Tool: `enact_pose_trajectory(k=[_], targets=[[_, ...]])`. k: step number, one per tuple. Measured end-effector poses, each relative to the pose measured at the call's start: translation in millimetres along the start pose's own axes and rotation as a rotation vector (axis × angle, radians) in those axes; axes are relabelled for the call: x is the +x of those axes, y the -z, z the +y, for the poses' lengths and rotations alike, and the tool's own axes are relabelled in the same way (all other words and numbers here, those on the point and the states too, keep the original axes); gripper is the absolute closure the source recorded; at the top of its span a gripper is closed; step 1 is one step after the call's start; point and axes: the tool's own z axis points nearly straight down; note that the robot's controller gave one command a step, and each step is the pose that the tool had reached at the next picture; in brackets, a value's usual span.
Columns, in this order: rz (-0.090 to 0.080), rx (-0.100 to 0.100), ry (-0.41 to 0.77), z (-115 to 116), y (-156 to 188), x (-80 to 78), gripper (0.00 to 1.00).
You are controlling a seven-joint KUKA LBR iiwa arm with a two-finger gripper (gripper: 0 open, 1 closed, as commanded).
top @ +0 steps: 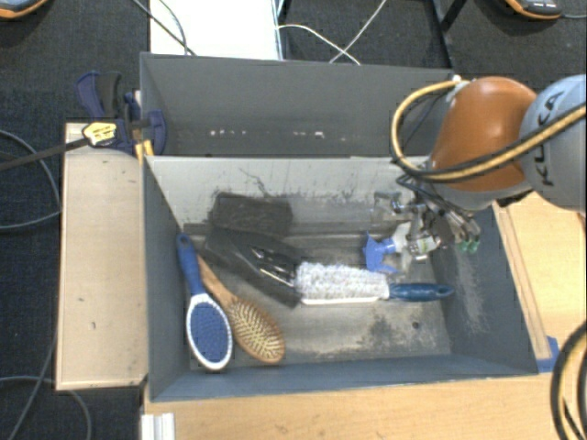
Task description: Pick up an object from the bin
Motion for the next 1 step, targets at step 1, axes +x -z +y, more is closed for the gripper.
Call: enact_pose_trajectory(k=[1], targets=[[0.016,-0.010,-0.127,61.0,-57.9,22.4,0.00]])
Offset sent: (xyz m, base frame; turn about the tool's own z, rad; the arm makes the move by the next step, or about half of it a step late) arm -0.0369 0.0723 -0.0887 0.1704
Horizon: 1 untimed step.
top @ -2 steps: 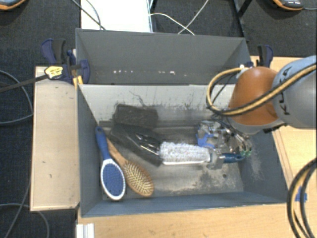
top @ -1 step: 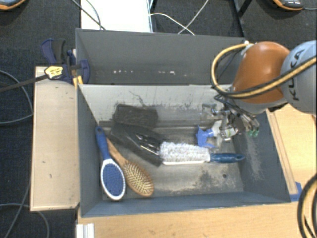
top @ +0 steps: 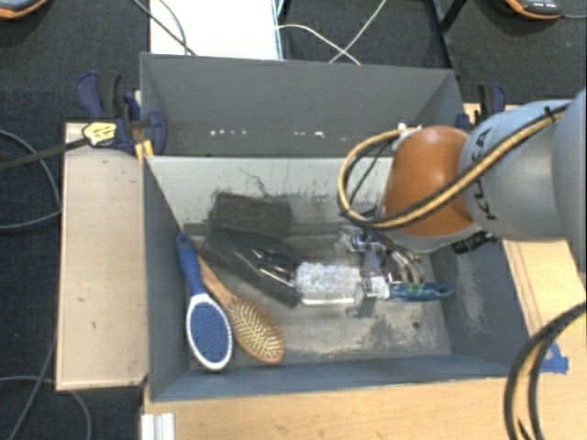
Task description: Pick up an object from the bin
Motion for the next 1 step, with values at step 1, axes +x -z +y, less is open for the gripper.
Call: enact_pose_trajectory(k=[1], targets=[[-0.033,0.009,-0.041,17.1,-29.7,3.9,0.00]])
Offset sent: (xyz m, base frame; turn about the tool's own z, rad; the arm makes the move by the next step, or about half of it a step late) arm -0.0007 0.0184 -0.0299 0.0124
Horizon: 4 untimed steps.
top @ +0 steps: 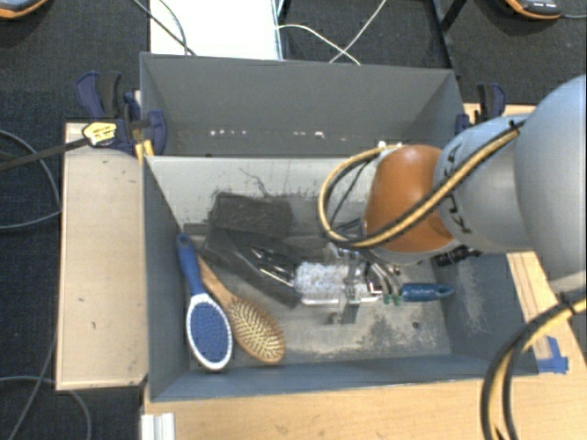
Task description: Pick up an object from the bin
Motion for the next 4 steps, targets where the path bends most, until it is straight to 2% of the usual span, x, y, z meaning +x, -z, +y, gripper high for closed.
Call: enact_pose_trajectory(k=[1,4], targets=[[0.018,-0.005,0.026,1,0,-4.5,1.00],[0.021,-0.003,0.028,0,19,-3.3,1.00]])
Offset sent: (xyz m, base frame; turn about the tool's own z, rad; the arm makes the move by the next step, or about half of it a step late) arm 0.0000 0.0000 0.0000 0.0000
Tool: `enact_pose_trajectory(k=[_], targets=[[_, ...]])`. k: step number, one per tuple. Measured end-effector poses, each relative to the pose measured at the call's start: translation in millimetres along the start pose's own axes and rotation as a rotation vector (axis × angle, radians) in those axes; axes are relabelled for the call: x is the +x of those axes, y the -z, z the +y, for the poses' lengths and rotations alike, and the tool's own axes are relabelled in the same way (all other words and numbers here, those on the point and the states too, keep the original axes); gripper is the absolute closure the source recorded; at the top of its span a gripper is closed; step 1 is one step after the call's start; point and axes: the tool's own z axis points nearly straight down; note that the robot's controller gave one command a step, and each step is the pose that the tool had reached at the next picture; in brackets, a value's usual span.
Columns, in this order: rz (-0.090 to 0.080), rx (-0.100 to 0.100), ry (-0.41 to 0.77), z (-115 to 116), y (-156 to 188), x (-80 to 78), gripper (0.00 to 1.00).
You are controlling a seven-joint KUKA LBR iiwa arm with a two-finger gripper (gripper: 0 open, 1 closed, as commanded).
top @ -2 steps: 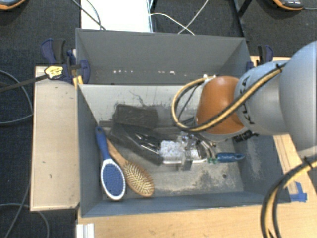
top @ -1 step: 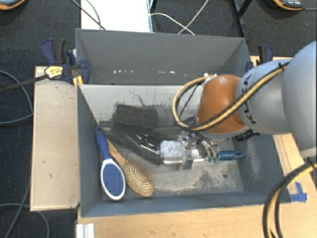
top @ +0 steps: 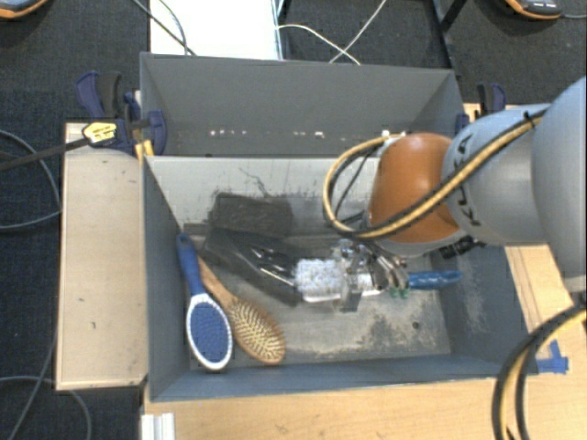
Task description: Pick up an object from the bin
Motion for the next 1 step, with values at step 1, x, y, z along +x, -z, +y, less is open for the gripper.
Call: enact_pose_trajectory(k=[1], targets=[[-0.005,-0.002,0.001,0.8,12.1,-1.3,1.00]])
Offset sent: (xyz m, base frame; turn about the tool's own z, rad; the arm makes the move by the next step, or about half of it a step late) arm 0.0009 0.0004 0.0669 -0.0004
